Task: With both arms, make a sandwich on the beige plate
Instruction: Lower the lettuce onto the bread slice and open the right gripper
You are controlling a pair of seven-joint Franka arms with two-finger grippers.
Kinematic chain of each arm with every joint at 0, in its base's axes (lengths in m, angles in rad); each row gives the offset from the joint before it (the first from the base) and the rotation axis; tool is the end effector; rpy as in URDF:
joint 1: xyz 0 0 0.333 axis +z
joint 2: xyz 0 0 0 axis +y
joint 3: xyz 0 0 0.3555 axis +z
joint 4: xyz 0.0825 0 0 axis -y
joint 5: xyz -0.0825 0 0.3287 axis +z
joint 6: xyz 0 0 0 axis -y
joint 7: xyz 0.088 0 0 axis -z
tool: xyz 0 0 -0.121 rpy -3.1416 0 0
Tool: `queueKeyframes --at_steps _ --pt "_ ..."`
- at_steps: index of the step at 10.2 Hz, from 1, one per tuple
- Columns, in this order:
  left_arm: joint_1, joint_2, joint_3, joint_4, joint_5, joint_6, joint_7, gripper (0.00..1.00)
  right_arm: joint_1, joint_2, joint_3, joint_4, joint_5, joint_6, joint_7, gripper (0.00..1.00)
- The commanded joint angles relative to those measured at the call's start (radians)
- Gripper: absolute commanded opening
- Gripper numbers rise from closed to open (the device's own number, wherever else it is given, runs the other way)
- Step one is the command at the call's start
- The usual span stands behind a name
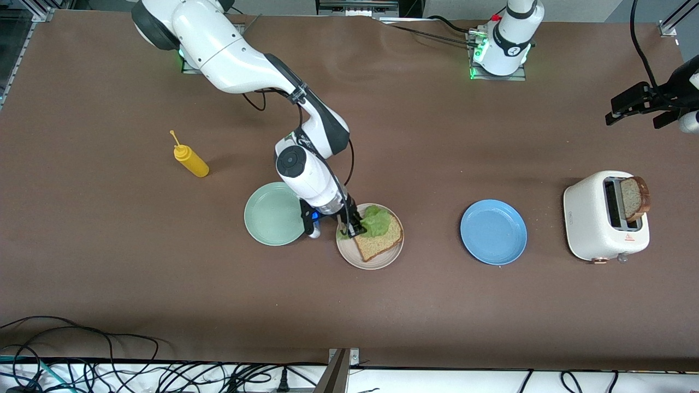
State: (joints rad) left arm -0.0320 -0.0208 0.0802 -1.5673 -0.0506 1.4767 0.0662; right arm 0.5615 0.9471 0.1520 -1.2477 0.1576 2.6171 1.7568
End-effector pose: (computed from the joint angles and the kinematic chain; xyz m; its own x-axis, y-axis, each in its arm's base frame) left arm 0.4808 0.0172 0.6539 0.9976 -0.0229 -0.0661 -0.0192 -0.9982 0.0567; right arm 0.6194 0.4770 0.2785 0.3493 -0.8823 -0.3155 -0.9112 -0.2414 -0.3338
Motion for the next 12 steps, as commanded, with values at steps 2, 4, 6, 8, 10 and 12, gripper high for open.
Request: queueKeyframes --at_steps 2,4,6,8,10,12 --pt "0.006 0.015 0.0 0.02 0.005 0.002 0.017 1.0 0.009 -0.022 -0.014 0.013 -0.03 -0.012 0.024 0.97" --pt "0.006 0.015 0.0 0.02 0.003 0.002 0.017 1.0 0.03 -0.025 -0.014 0.013 -0.033 -0.014 0.024 1.0" --pt "0.02 0.015 0.0 0.02 0.0 0.002 0.018 1.0 0.031 -0.094 -0.029 0.005 -0.087 -0.139 0.007 1.0" --pt "0.024 0.016 0.0 0.02 0.0 0.002 0.018 1.0 0.018 -0.18 -0.052 0.007 -0.26 -0.363 -0.072 1.0" --pt "0.024 0.016 0.0 0.02 0.0 0.004 0.018 1.0 0.015 -0.258 -0.098 -0.019 -0.264 -0.464 -0.272 1.0" --pt "0.026 0.016 0.0 0.02 0.0 0.01 0.018 1.0 0.012 -0.342 -0.137 -0.074 -0.259 -0.59 -0.47 1.0"
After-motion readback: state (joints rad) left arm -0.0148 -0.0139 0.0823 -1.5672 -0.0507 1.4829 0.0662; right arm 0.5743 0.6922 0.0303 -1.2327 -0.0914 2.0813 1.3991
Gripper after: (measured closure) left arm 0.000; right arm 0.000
